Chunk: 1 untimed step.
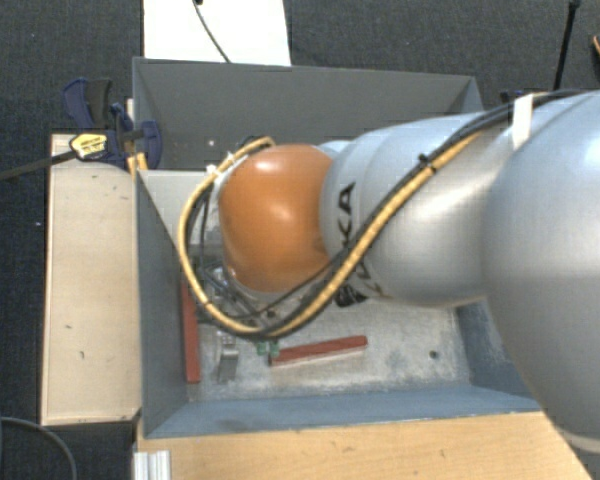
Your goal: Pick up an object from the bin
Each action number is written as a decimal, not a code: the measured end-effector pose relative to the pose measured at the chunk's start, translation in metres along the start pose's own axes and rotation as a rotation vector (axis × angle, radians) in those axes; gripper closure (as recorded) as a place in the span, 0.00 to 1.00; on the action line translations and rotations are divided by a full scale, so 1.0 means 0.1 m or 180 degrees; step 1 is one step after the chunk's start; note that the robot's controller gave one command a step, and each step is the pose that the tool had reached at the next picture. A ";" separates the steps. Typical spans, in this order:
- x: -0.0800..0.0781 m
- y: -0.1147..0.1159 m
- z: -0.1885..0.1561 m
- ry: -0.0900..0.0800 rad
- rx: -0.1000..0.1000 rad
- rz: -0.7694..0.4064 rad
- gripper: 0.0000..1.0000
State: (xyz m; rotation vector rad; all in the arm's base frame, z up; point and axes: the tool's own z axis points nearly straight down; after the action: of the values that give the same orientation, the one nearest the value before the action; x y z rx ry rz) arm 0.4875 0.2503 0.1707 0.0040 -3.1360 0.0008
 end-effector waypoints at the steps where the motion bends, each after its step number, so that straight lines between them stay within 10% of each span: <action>1: -0.44 -0.45 0.23 -0.0030 0.0002 -0.0038 0.00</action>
Offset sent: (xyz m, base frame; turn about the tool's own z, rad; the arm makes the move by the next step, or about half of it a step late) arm 0.0416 -0.0411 -0.0221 -0.0176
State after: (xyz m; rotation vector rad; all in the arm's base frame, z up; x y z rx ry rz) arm 0.5318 0.2055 0.1476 0.0231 -3.1454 0.0018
